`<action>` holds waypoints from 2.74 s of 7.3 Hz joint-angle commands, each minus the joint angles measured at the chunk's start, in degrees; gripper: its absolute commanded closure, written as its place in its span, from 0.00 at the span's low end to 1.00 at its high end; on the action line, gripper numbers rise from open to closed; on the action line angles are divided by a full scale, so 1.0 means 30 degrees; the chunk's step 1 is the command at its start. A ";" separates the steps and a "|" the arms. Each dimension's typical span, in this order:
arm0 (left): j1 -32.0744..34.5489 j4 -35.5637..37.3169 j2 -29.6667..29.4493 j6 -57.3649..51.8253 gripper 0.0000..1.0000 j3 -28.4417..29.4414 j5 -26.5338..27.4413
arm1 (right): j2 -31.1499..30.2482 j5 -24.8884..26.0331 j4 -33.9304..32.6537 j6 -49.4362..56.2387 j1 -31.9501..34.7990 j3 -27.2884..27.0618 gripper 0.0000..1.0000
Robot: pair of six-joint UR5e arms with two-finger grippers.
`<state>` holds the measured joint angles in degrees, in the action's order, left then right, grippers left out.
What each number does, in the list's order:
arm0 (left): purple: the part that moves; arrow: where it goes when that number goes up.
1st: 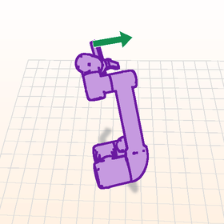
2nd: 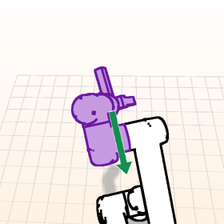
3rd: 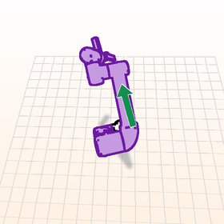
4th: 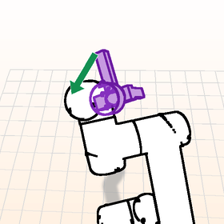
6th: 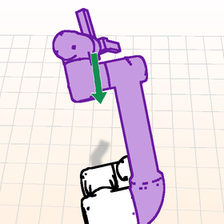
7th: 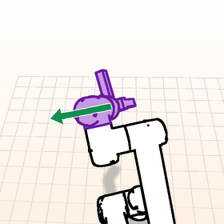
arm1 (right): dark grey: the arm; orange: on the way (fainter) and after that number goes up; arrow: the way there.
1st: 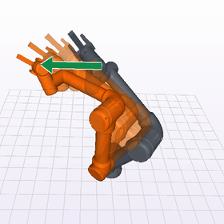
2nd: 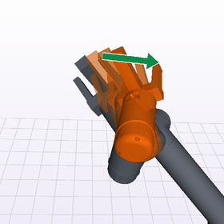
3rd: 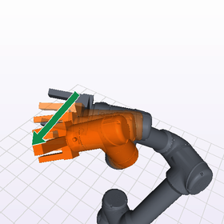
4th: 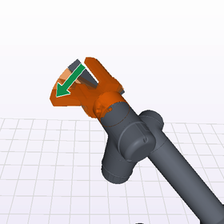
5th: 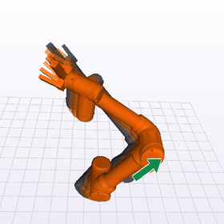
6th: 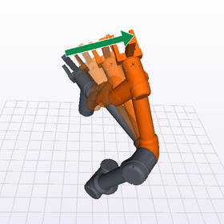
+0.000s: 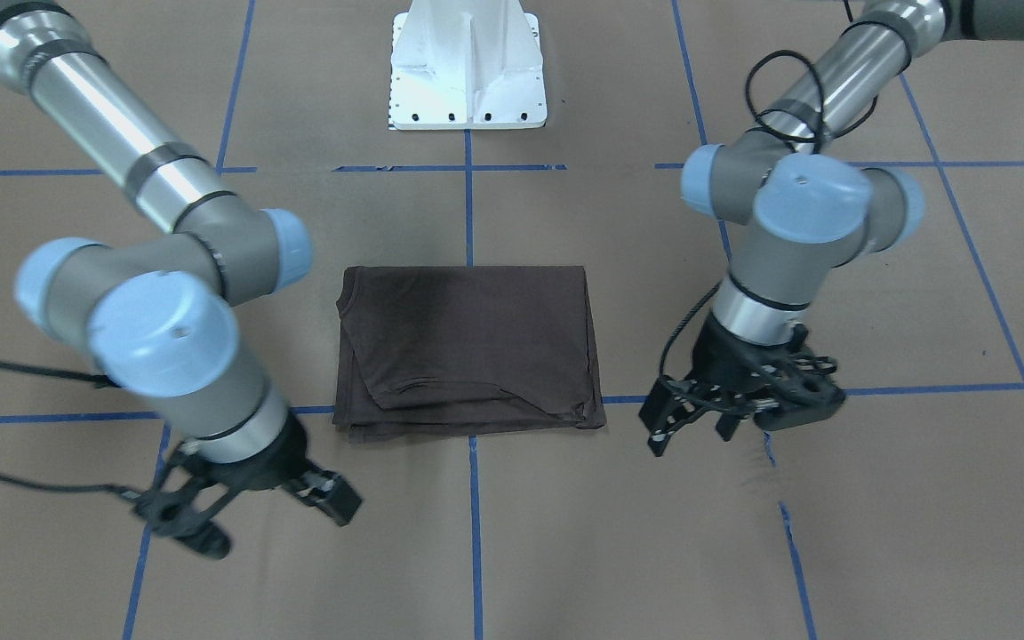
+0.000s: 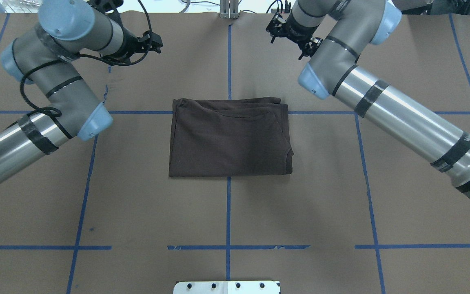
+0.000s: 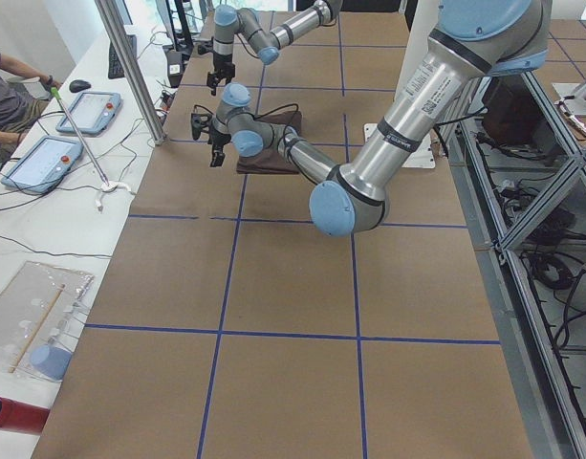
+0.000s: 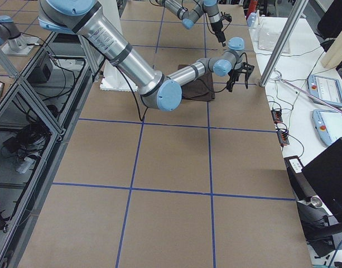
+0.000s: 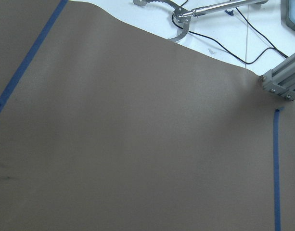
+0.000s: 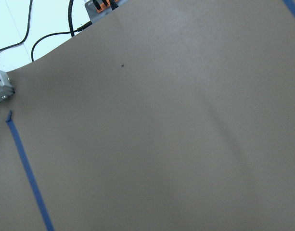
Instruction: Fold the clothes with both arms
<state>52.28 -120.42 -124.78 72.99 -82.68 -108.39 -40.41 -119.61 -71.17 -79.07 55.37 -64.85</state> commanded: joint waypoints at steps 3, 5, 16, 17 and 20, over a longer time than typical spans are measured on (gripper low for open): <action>0.5932 0.5615 0.7679 -1.1693 0.00 -0.8141 -0.3818 | -0.7106 -0.3797 -0.8376 1.8424 0.7479 -0.7232 0.00; 0.9162 0.6098 1.1691 -2.0625 0.00 -0.8443 -0.6636 | -1.0304 -0.4839 -1.0426 2.8743 1.0622 -0.7034 0.00; 1.1312 0.9927 1.1282 -2.4553 0.00 -0.4758 -0.7521 | -1.6442 -0.5542 -0.9939 3.2246 1.2919 -0.9202 0.00; 1.1400 0.9994 1.1126 -2.5259 0.00 -0.4377 -0.7521 | -1.6443 -0.5513 -0.9940 3.2159 1.2920 -0.9144 0.00; 1.3650 0.9906 1.1155 -2.6987 0.00 -0.3236 -0.7550 | -1.6734 -0.5512 -0.9940 3.1953 1.3007 -0.9027 0.00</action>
<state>90.66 -90.69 -91.15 -5.38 -94.16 -131.00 -90.18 -136.11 -100.99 16.99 94.22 -92.08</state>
